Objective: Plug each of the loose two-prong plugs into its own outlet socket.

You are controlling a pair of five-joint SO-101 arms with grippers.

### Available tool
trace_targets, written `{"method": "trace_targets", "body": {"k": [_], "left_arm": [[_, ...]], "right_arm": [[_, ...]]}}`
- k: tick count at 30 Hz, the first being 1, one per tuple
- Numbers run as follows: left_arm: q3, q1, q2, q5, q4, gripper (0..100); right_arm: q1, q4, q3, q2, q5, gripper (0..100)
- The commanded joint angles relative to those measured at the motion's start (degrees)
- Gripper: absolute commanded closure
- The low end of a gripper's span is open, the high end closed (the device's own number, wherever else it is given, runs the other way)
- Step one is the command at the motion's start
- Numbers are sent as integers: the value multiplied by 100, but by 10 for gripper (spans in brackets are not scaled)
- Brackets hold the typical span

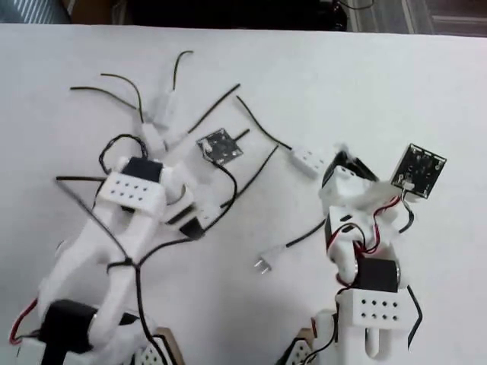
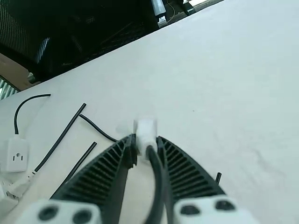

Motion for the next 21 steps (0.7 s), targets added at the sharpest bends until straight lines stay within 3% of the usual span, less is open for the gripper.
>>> {"method": "trace_targets", "body": {"k": [1, 6, 10, 17, 21], "left_arm": [[-167, -31, -567, -35, 62, 683], [0, -22, -593, -44, 176, 683], [273, -110, -778, -53, 88, 684], [1108, -1218, -2818, 26, 105, 683], [1758, -2123, -4163, 475, 105, 683]], "right_arm": [[-22, -136, -97, -92, 35, 981], [-40, -136, -97, -92, 44, 981], [-637, -66, -70, -66, 624, 981], [-2404, 593, -105, -40, 1424, 981], [-3143, 655, -105, -40, 1732, 981]]}}
